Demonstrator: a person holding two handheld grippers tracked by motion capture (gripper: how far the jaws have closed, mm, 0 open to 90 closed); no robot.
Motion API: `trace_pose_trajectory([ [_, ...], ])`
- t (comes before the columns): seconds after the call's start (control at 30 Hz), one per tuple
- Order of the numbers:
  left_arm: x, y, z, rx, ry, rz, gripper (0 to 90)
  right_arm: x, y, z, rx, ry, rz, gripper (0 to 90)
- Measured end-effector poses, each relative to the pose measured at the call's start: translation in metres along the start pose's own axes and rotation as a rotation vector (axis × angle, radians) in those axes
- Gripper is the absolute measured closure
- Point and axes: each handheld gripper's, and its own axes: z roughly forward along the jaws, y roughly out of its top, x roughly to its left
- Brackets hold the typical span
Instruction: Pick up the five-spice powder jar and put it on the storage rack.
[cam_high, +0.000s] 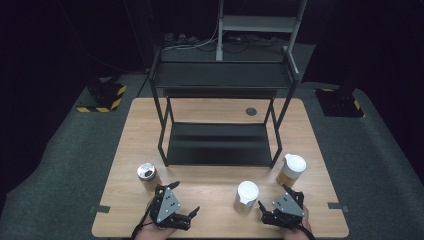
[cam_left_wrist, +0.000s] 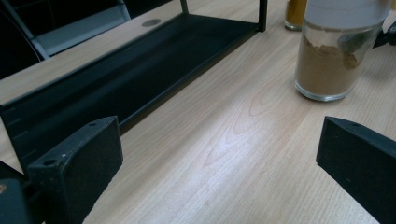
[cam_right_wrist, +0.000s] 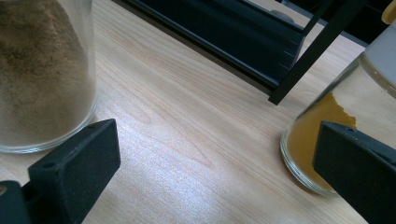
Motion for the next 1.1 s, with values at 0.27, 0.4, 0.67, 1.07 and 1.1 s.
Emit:
trace_pose_trajectory([
  [0.27,0.003,0.002,-0.009,-0.029,0.007,0.004,0.8,0.000,0.000,0.000,0.001,0.002,-0.008,0.3],
  [0.4,0.006,0.002,-0.014,-0.046,0.015,0.002,0.8,0.000,0.000,0.000,0.001,0.002,-0.009,0.3],
  [0.67,0.010,0.001,-0.024,-0.072,0.041,-0.007,0.7,0.001,0.000,0.000,0.002,0.002,-0.014,0.3],
  [1.07,0.022,-0.003,-0.043,-0.110,0.110,-0.026,0.6,0.001,0.000,0.000,0.002,0.003,-0.016,0.3],
  [1.1,0.023,-0.003,-0.044,-0.112,0.115,-0.027,0.6,0.001,0.000,0.000,0.002,0.003,-0.016,0.3],
])
